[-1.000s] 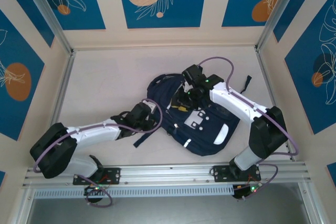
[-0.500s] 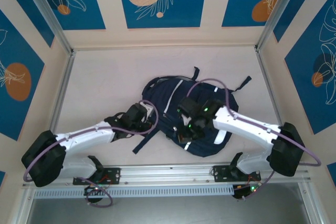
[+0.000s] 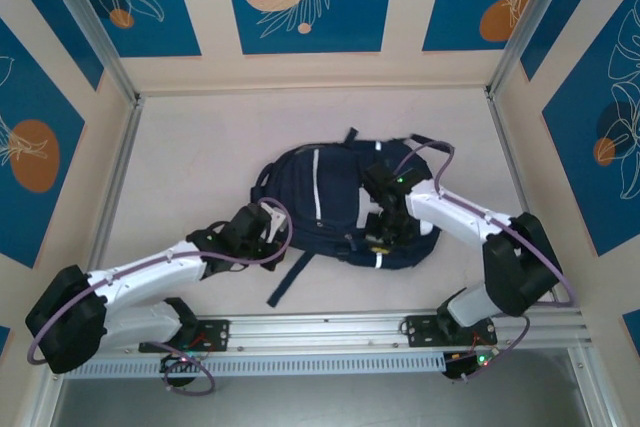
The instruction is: Pack books, pencil case, and school supplies into a backpack
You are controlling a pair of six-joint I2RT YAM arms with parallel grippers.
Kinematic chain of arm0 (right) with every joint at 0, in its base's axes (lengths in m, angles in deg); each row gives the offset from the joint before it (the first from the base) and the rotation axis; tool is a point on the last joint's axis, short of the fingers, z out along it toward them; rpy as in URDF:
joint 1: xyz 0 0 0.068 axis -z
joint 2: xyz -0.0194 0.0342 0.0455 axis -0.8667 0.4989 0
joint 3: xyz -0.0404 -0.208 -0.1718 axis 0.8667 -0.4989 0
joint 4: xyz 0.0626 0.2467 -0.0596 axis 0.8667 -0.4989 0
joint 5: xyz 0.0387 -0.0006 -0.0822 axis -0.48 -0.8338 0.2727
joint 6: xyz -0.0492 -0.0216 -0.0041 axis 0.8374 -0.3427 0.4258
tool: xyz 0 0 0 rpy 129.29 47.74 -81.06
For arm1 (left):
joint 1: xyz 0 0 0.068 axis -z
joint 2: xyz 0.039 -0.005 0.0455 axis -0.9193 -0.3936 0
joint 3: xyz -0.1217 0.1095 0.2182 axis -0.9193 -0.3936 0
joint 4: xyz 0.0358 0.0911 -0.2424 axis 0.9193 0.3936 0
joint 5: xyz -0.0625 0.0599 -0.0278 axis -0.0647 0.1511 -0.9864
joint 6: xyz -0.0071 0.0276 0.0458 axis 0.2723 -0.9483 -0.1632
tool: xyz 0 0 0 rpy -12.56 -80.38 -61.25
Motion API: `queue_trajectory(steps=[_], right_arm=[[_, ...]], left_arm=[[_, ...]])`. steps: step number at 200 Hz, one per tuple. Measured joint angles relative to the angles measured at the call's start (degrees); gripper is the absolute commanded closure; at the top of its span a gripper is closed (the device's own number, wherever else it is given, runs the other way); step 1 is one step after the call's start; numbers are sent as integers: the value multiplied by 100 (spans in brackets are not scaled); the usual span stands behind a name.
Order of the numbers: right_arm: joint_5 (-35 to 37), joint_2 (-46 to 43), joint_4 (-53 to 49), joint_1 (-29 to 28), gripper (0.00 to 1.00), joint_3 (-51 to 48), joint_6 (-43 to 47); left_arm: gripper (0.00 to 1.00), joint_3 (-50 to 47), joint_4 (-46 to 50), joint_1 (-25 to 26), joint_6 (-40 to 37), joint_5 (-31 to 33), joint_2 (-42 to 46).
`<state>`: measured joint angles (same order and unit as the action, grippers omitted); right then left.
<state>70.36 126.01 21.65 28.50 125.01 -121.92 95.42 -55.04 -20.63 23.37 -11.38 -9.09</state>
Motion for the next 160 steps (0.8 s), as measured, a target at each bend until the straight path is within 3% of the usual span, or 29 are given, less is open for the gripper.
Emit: queue_trajectory(steps=[31, 48, 67, 107, 160], right_arm=[[446, 66, 227, 627, 100, 219, 57], [323, -98, 439, 697, 82, 210, 96], [-299, -645, 907, 584, 65, 13, -83], [-1460, -1770, 2031, 111, 48, -1016, -1261], [-1753, -2673, 3150, 356, 33, -2857, -3202]], left_arm=[[100, 2, 9, 9, 127, -68, -20], [100, 46, 107, 17, 184, -81, -125], [100, 177, 184, 59, 282, -125, -330], [100, 590, 214, 264, 468, -173, -688], [100, 1147, 190, 737, 610, -424, -1403]])
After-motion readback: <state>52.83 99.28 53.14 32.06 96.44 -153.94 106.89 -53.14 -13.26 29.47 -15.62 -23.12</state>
